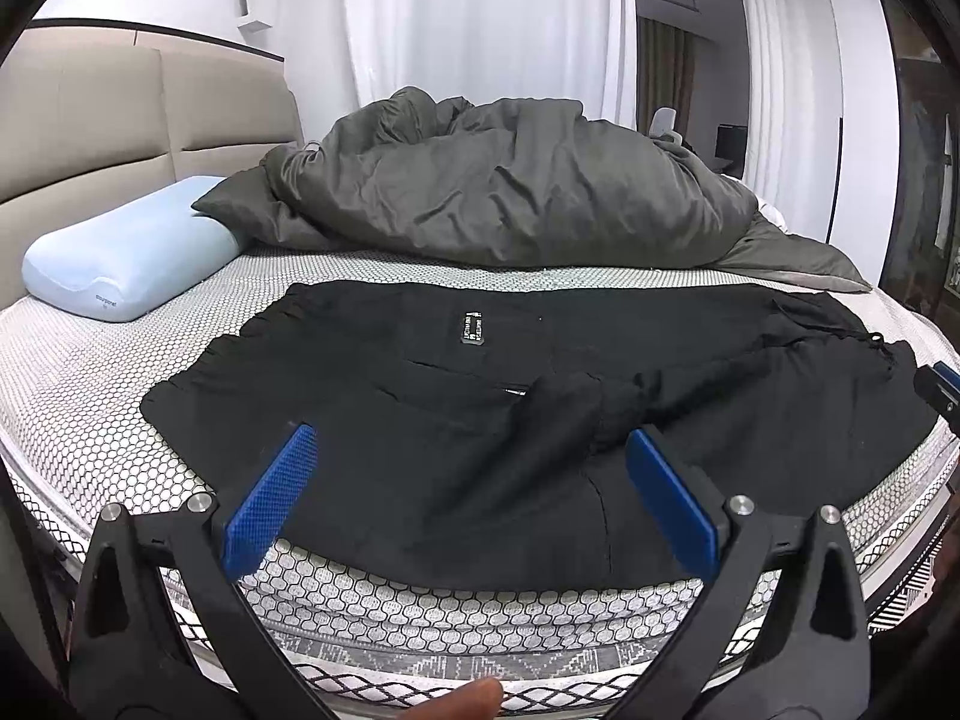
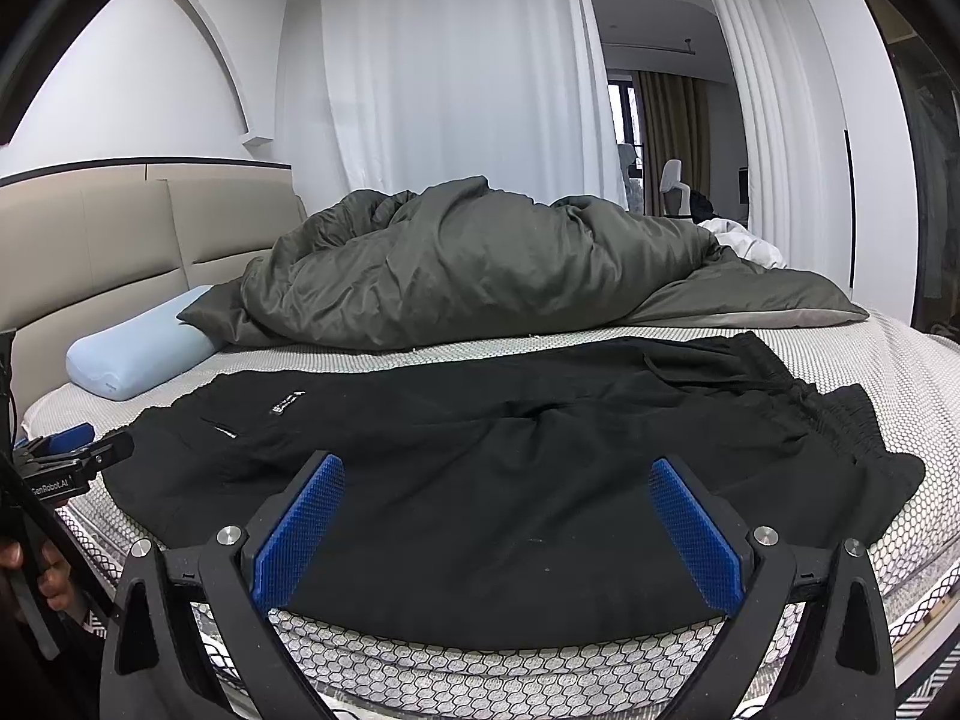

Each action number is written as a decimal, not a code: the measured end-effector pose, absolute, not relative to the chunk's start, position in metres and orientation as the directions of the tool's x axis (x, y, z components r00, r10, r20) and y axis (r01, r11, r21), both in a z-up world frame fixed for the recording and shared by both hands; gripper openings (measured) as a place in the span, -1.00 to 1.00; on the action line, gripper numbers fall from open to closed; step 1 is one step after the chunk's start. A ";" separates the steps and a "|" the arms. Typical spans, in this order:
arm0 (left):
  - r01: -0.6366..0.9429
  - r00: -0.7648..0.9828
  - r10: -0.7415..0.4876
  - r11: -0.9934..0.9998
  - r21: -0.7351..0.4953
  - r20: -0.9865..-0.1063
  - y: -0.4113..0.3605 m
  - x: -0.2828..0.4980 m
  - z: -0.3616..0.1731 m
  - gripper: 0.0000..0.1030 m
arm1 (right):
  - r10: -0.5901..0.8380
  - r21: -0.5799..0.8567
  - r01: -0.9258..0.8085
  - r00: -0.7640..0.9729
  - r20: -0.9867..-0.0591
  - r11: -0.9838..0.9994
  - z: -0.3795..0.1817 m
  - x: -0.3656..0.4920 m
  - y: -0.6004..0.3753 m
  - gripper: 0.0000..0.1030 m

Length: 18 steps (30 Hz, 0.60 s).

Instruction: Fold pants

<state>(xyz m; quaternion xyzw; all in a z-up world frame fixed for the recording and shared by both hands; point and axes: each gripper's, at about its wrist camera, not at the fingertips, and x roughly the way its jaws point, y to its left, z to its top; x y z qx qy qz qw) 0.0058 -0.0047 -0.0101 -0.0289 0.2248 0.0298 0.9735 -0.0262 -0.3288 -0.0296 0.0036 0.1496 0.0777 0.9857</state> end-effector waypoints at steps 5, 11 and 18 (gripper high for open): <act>-0.074 0.897 0.048 0.996 -0.044 -0.439 -0.005 0.007 -0.010 0.99 | 0.144 0.028 -0.142 0.944 -0.296 0.989 -0.030 -0.025 -0.331 1.00; -0.075 0.898 0.050 0.996 -0.041 -0.438 -0.006 0.006 -0.011 0.99 | 0.142 0.027 -0.140 0.943 -0.300 0.990 -0.029 -0.024 -0.331 1.00; -0.076 0.898 0.051 0.996 -0.040 -0.438 -0.004 0.006 -0.011 0.99 | 0.141 0.026 -0.140 0.943 -0.302 0.990 -0.029 -0.023 -0.331 1.00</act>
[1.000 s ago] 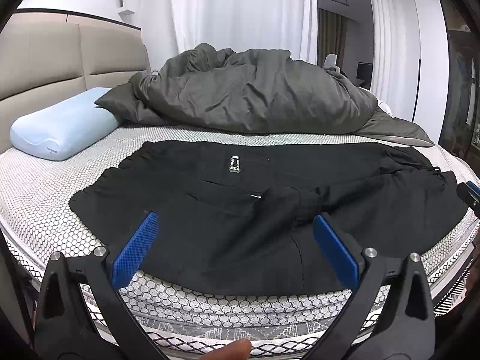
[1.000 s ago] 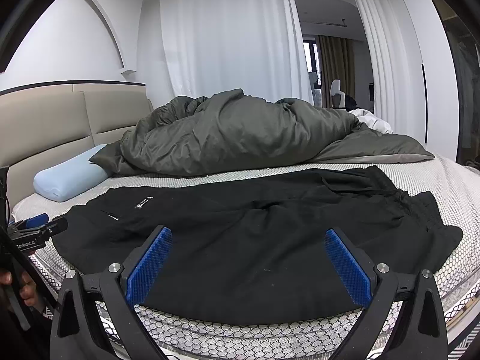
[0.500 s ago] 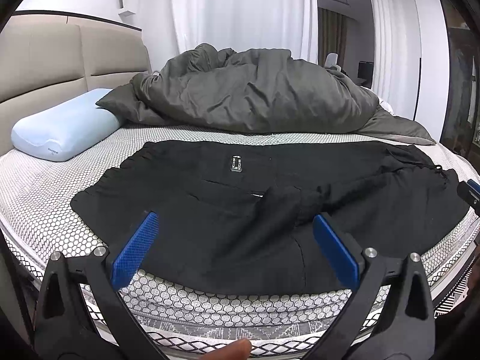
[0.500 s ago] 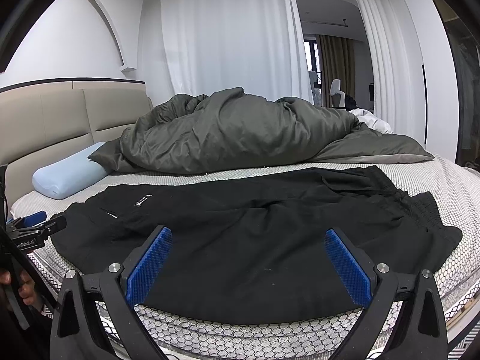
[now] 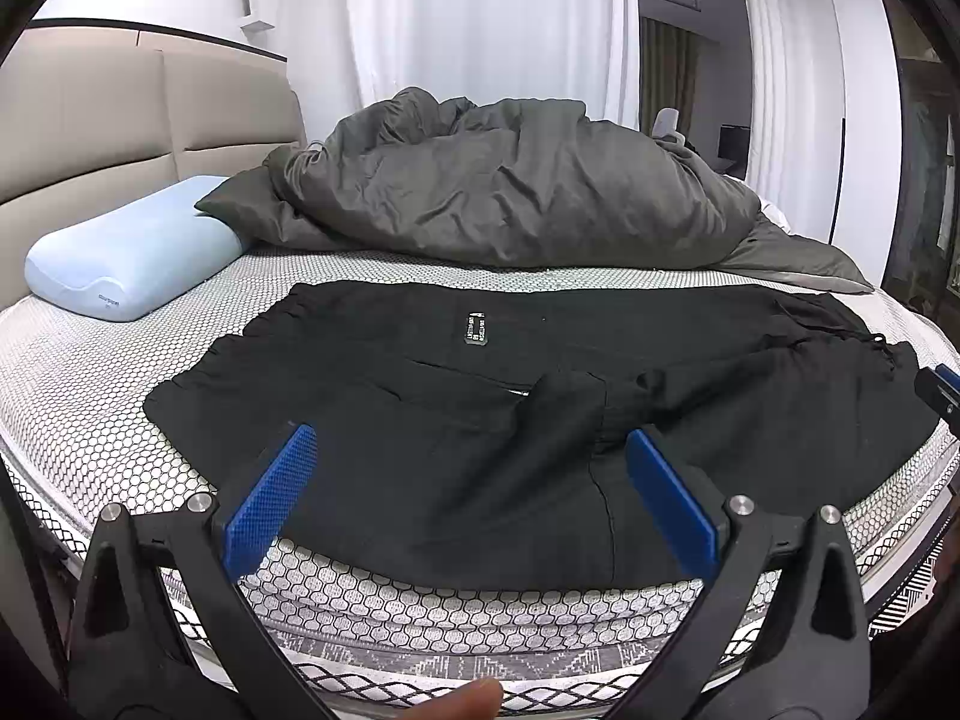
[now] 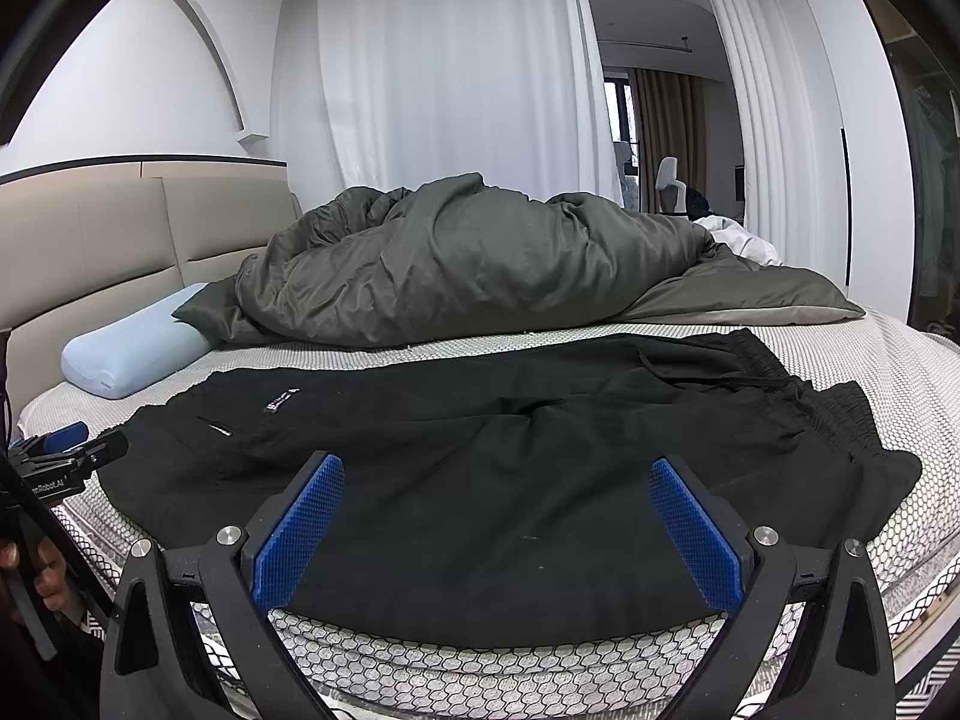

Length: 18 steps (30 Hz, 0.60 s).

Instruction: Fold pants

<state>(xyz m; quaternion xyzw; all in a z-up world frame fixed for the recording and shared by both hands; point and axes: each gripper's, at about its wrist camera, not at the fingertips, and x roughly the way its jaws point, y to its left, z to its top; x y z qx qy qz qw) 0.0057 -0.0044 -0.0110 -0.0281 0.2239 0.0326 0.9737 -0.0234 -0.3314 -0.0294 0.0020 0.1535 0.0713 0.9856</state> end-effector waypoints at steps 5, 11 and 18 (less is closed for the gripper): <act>-0.079 0.899 0.053 0.996 -0.042 -0.434 -0.004 0.005 -0.010 0.99 | 0.141 0.025 -0.140 0.943 -0.302 0.990 -0.030 -0.024 -0.331 1.00; -0.086 0.900 0.056 0.995 -0.051 -0.433 -0.002 0.006 -0.009 0.99 | 0.140 0.025 -0.139 0.943 -0.302 0.990 -0.030 -0.023 -0.331 1.00; -0.086 0.901 0.057 0.995 -0.048 -0.430 -0.002 0.004 -0.008 0.99 | 0.139 0.023 -0.138 0.943 -0.302 0.990 -0.030 -0.023 -0.331 1.00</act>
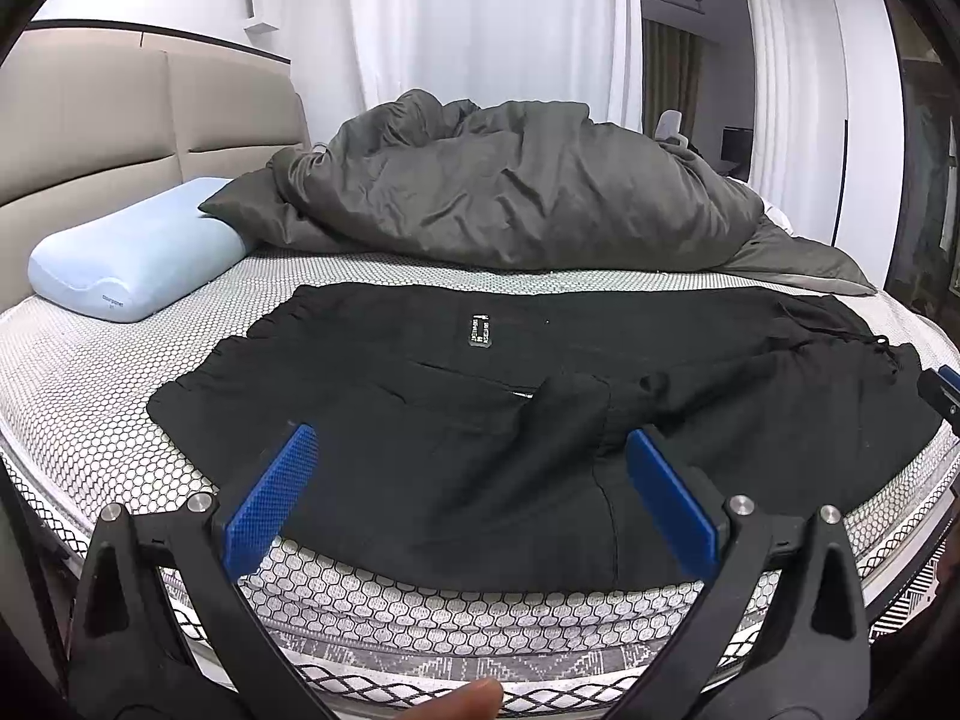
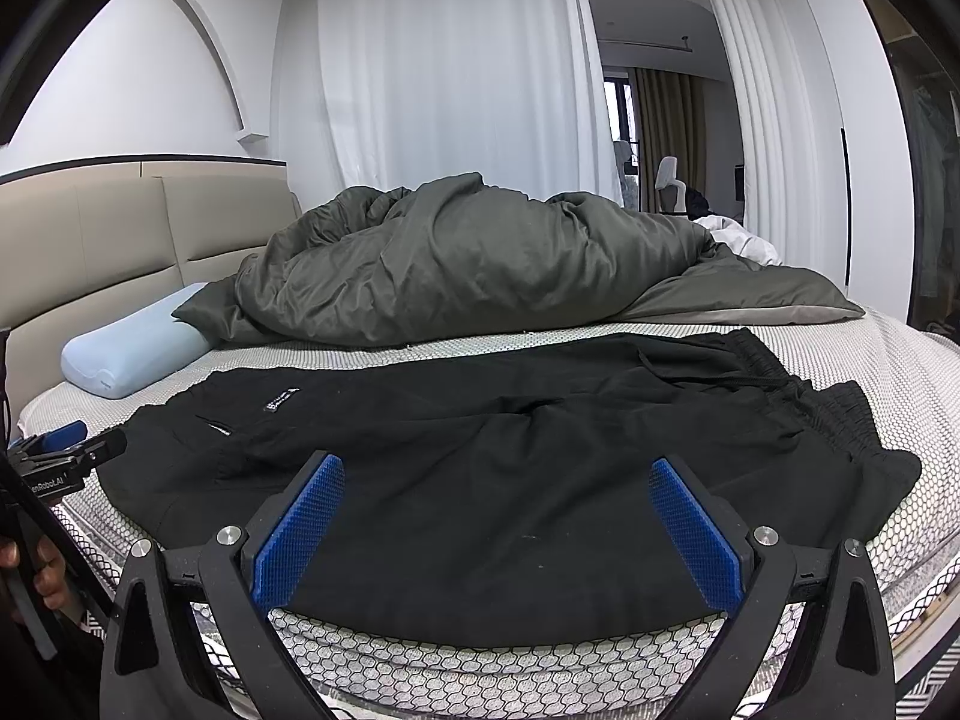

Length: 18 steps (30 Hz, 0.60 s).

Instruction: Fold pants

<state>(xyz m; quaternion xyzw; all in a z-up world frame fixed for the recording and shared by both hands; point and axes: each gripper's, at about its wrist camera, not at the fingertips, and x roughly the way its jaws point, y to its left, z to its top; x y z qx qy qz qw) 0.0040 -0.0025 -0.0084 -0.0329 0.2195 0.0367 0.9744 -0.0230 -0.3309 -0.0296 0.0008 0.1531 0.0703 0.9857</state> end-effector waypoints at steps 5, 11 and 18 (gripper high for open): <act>-0.087 0.900 0.057 0.995 -0.049 -0.433 -0.003 0.004 -0.008 0.99 | 0.139 0.024 -0.139 0.943 -0.301 0.990 -0.030 -0.023 -0.331 1.00; -0.087 0.900 0.058 0.995 -0.047 -0.432 -0.003 0.004 -0.009 0.99 | 0.139 0.025 -0.137 0.943 -0.302 0.990 -0.030 -0.023 -0.332 1.00; -0.090 0.899 0.059 0.995 -0.051 -0.435 0.002 0.003 -0.009 0.99 | 0.135 0.022 -0.135 0.943 -0.303 0.991 -0.030 -0.023 -0.332 1.00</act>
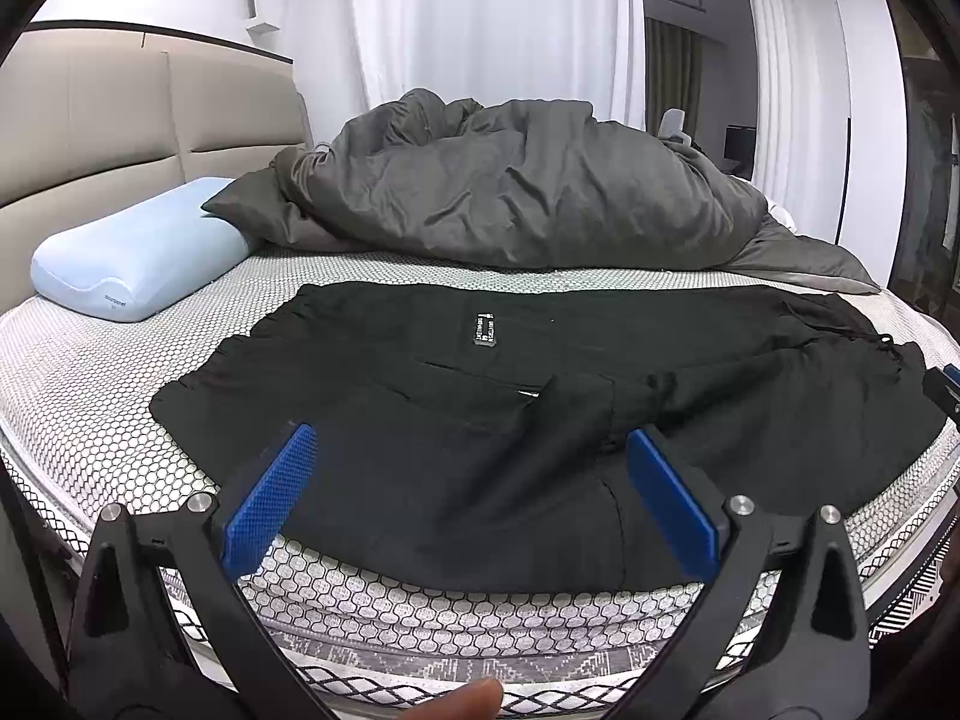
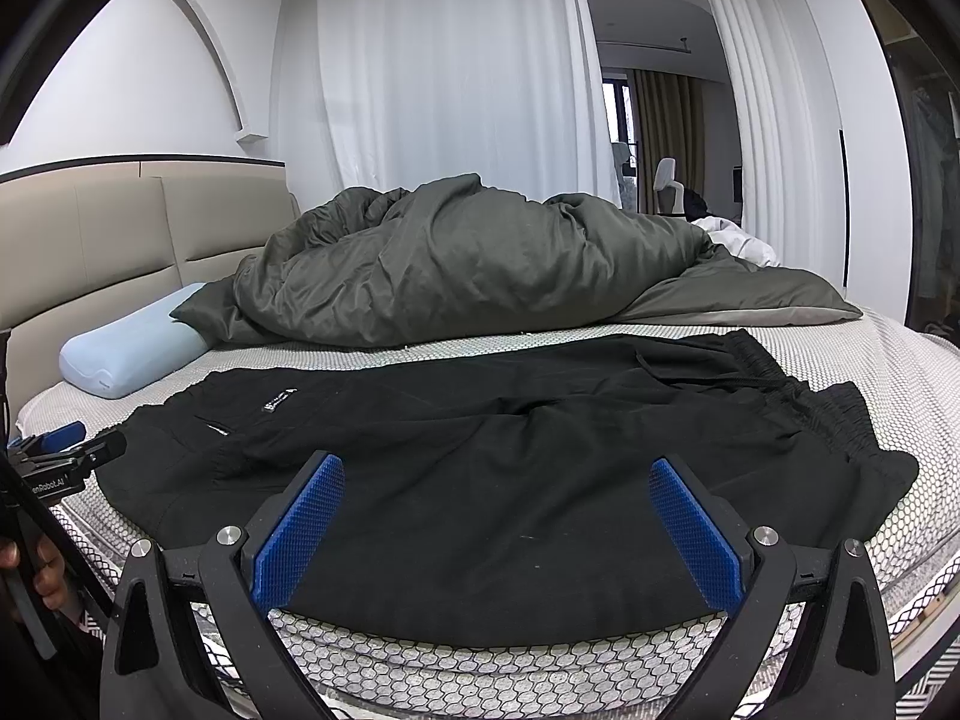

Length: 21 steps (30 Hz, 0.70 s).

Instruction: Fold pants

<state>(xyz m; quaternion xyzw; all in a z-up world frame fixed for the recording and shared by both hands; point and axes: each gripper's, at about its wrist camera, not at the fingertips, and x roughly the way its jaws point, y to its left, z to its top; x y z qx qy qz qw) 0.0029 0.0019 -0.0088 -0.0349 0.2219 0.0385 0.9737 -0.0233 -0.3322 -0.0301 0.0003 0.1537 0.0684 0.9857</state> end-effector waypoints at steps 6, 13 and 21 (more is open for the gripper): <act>-0.104 0.895 0.068 0.993 -0.058 -0.441 0.008 0.001 -0.009 0.99 | 0.131 0.034 -0.127 0.943 -0.306 0.991 -0.030 -0.022 -0.336 1.00; -0.123 0.894 0.091 0.991 -0.044 -0.438 0.009 0.003 -0.009 0.99 | 0.130 0.041 -0.123 0.941 -0.313 0.992 -0.030 -0.020 -0.338 1.00; -0.192 0.879 0.120 0.975 -0.111 -0.462 0.042 0.005 -0.009 0.99 | 0.117 0.069 -0.101 0.943 -0.313 0.992 -0.031 -0.015 -0.346 1.00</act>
